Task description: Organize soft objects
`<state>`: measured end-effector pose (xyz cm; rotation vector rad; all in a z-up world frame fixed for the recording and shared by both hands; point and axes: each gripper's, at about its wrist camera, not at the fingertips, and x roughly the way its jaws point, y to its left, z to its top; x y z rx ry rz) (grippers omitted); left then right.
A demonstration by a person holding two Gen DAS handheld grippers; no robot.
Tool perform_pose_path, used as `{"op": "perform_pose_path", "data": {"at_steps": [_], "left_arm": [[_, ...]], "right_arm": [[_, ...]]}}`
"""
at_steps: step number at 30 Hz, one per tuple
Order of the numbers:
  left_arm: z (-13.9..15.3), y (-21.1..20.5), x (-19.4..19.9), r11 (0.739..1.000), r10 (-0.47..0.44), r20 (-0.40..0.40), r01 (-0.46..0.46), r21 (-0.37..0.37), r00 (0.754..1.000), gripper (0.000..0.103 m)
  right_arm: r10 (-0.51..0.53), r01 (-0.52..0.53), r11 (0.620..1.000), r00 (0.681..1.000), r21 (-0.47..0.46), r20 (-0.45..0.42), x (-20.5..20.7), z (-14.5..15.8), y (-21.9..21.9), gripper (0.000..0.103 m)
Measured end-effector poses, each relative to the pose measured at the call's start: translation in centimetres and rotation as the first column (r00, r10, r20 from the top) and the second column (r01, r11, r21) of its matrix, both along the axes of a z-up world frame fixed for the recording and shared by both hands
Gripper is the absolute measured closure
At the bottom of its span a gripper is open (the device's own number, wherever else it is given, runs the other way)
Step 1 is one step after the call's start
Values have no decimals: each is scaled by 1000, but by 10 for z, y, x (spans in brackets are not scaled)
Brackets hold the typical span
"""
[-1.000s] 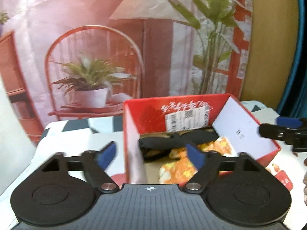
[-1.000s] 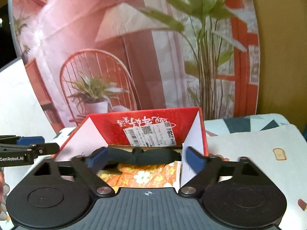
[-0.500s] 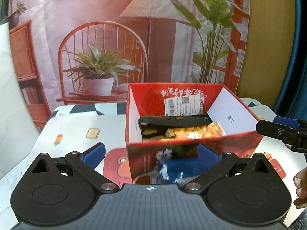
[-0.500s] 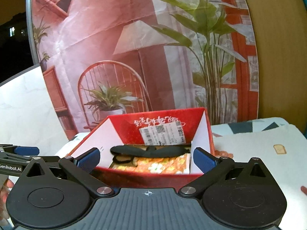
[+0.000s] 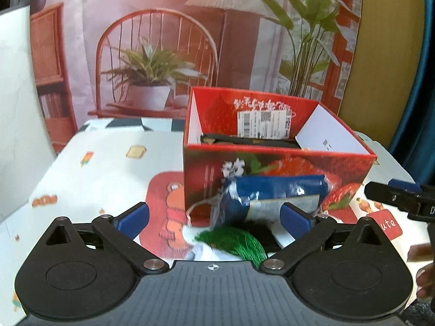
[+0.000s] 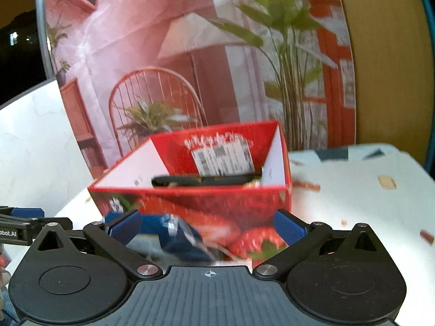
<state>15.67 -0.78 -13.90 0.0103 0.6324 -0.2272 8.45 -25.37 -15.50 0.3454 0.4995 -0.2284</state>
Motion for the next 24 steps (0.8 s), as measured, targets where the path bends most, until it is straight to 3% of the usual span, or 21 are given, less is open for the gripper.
{"op": "perform_pose_path", "data": {"at_steps": [7,11,24], "left_arm": [[-16,0,1,1000,-5,-61,4,-13,998,0],[-21,2,3,1000,-5,-80,4,-19,997,0],[-28,10,8,998,34,-126,-39,-40,991,0]], "right_arm": [[18,-15,998,998,58,-61,-5,-20,7,0],[-4,4,1000,995,0,-98,-3,-22,13,0],[-14,10,1000,989,-27,-146,-5,-34,13,0]]}}
